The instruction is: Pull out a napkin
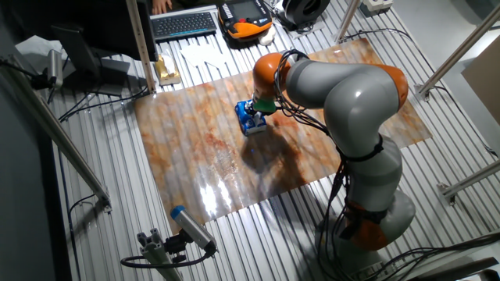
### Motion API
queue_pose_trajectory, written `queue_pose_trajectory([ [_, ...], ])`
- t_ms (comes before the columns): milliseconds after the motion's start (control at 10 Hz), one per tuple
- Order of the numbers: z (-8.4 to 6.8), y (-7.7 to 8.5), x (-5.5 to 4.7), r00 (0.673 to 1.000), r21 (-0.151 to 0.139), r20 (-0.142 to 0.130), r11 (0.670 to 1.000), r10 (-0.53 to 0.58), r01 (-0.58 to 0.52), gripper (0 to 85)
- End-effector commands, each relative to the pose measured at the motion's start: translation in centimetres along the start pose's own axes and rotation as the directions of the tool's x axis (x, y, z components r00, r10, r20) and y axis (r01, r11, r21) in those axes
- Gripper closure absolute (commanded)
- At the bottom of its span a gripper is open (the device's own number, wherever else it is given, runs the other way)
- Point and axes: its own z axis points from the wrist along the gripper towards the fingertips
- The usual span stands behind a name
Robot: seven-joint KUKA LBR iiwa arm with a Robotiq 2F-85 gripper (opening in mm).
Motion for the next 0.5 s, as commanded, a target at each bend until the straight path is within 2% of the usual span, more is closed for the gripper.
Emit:
queue_pose_trajectory([
  [0, -0.08, 0.01, -0.01, 1.0, -0.004, -0.004, 1.0, -0.003, 0.003, 51.0],
  [100, -0.09, 0.02, 0.0, 1.0, -0.003, -0.005, 1.0, -0.006, 0.006, 68.0],
  [400, -0.11, 0.01, 0.02, 1.0, -0.007, -0.009, 1.0, -0.017, 0.017, 68.0],
])
